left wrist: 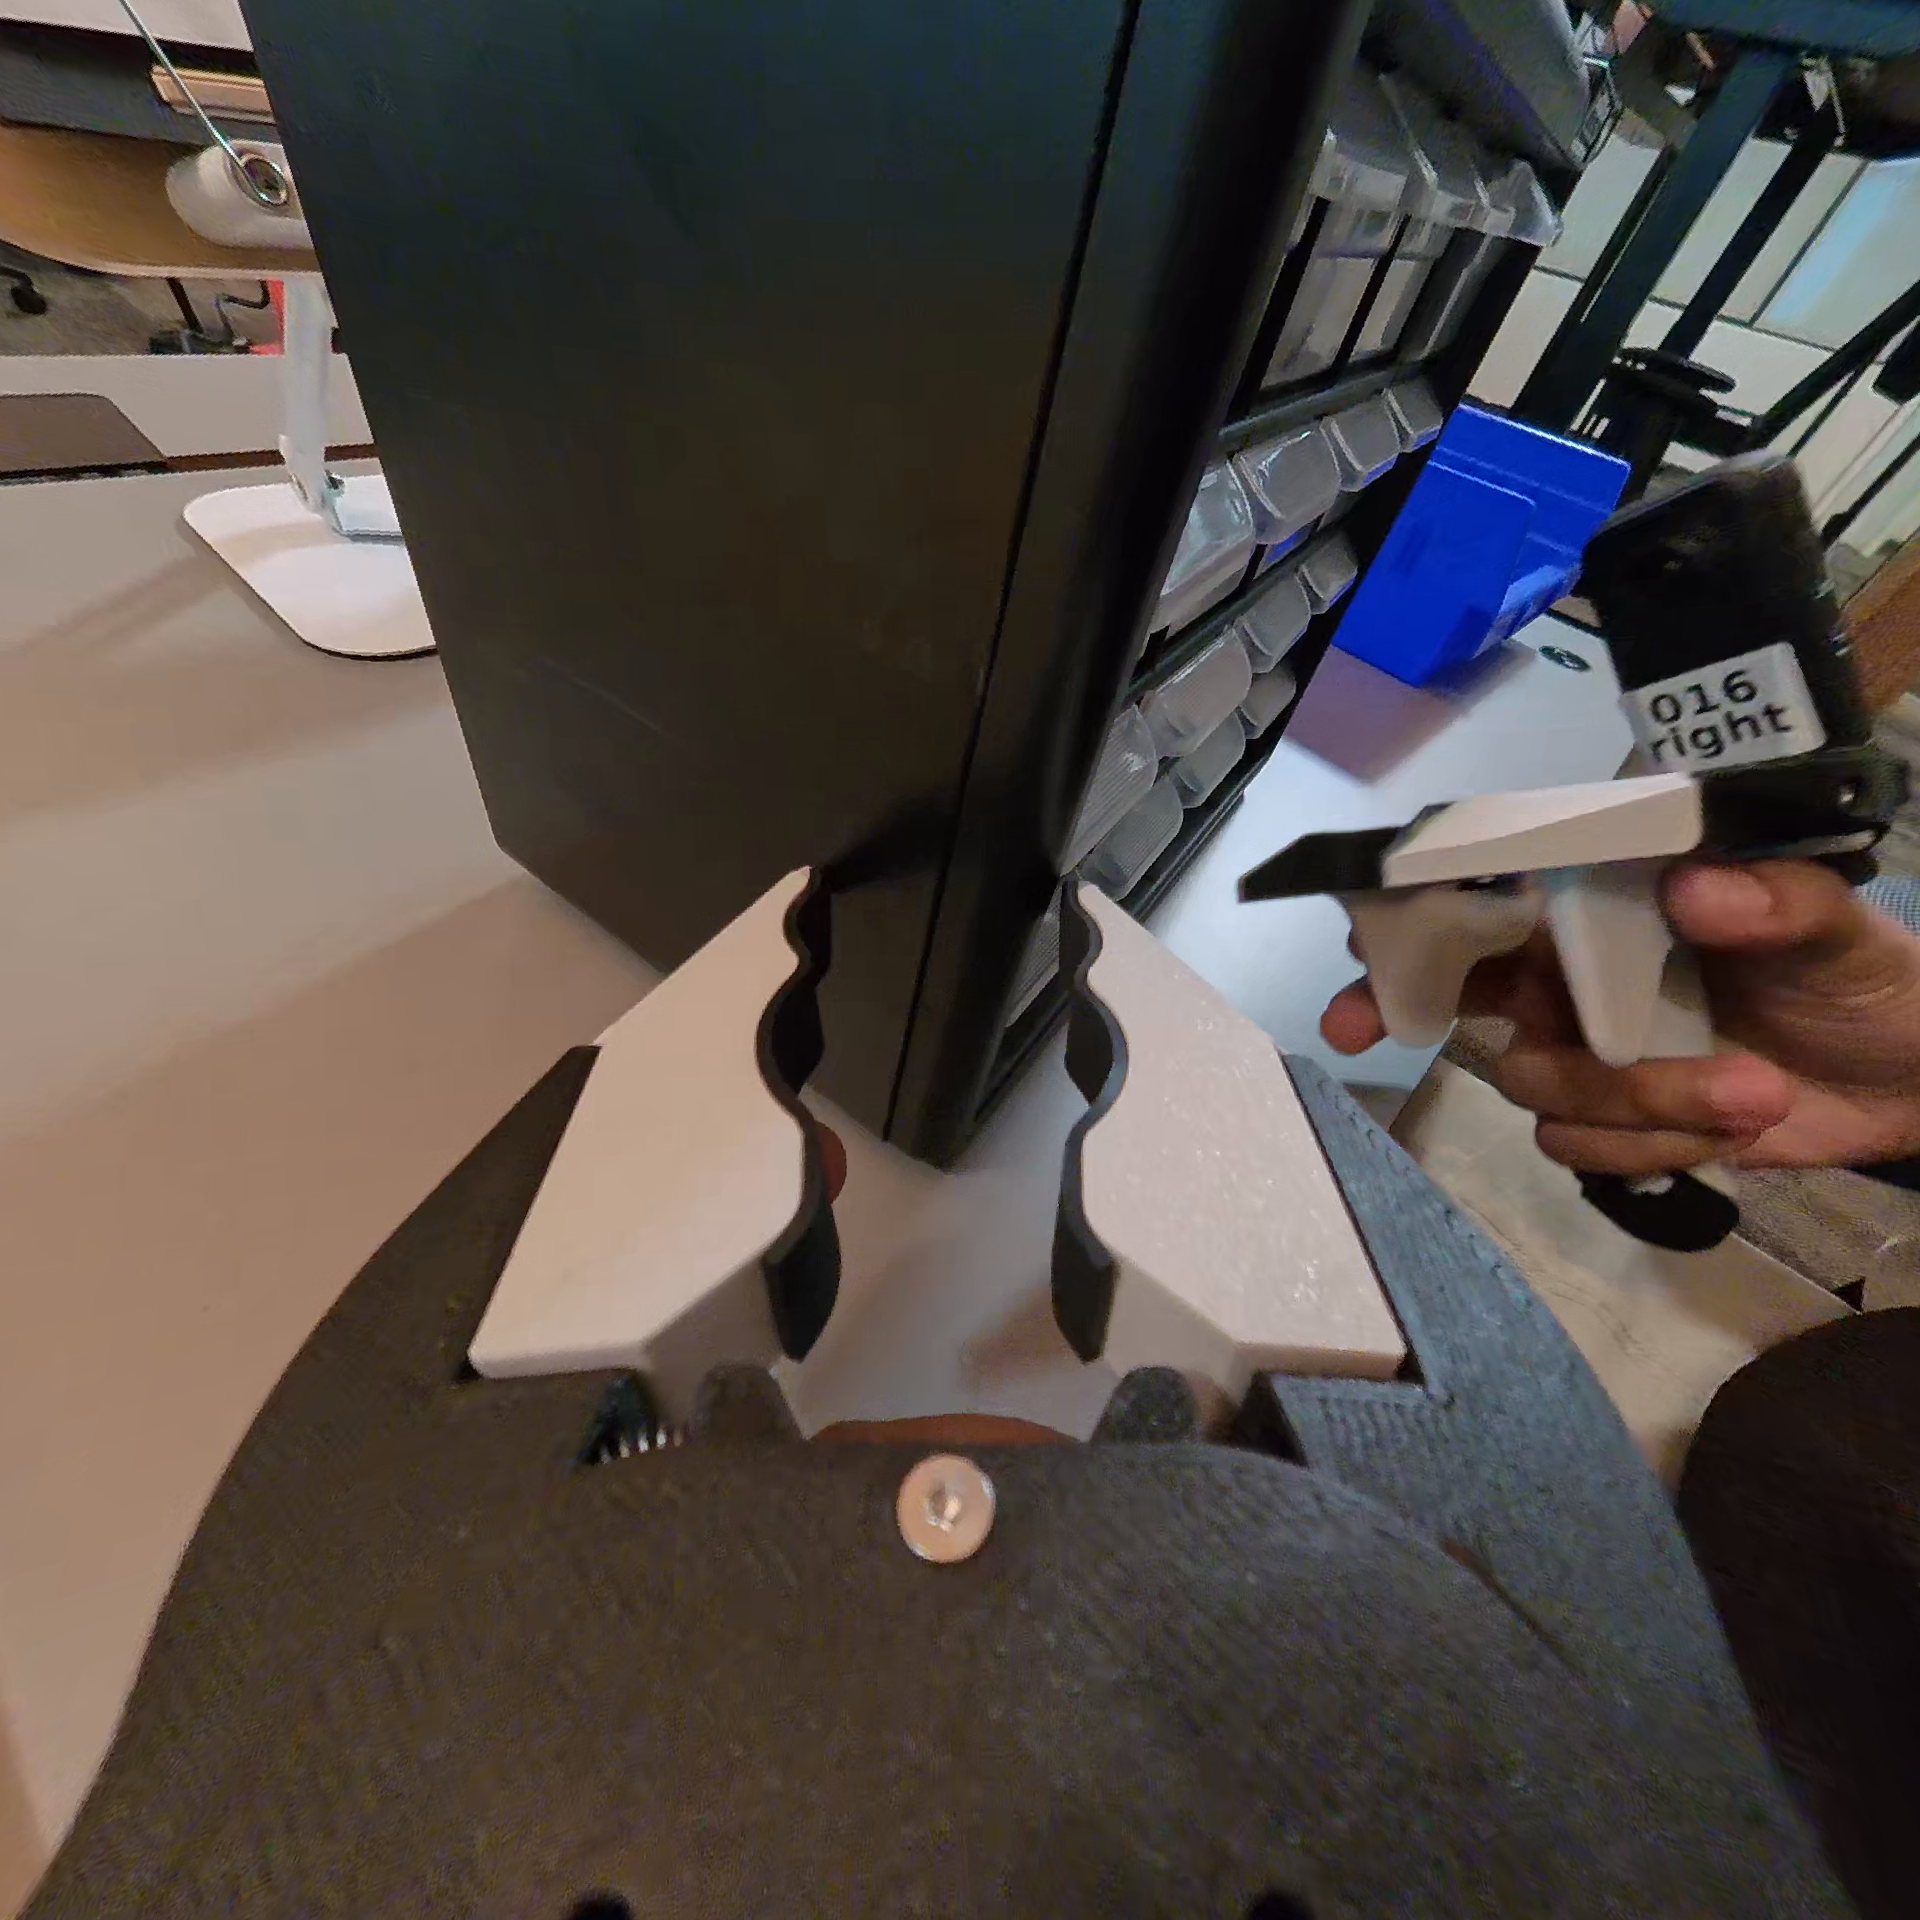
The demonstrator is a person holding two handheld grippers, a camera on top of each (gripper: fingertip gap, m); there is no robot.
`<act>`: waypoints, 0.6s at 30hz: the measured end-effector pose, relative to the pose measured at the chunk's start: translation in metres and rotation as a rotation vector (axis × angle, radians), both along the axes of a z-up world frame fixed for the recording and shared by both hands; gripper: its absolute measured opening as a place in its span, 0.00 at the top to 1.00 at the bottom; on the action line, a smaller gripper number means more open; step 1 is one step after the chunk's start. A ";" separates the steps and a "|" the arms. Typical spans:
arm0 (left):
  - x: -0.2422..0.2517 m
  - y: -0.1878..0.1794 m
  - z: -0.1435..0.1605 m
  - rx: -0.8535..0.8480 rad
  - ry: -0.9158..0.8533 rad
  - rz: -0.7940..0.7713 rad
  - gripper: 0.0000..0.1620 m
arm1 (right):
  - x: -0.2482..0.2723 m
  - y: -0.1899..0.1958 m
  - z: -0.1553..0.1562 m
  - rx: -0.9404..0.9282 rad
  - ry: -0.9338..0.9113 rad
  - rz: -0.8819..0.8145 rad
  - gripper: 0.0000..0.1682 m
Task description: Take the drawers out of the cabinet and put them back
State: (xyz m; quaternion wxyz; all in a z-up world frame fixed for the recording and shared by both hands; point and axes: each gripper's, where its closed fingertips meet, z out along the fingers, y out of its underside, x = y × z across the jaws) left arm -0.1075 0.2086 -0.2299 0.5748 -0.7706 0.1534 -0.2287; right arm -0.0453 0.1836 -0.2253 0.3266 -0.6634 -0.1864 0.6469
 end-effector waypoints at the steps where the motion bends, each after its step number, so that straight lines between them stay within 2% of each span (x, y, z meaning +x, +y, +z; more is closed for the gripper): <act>1: 0.000 0.000 0.000 0.000 0.000 0.001 0.74 | -0.004 0.002 -0.005 -0.007 -0.004 -0.012 0.80; 8: -0.001 0.000 -0.001 0.004 0.006 -0.001 0.75 | -0.021 0.018 0.006 0.158 -0.028 -0.165 0.83; 11: -0.001 0.001 -0.002 0.002 0.006 -0.004 0.75 | -0.025 0.024 0.006 0.125 0.001 -0.231 0.84; 18: -0.002 -0.001 -0.009 -0.042 0.013 -0.018 0.74 | -0.026 0.021 0.004 0.060 0.097 -0.206 0.85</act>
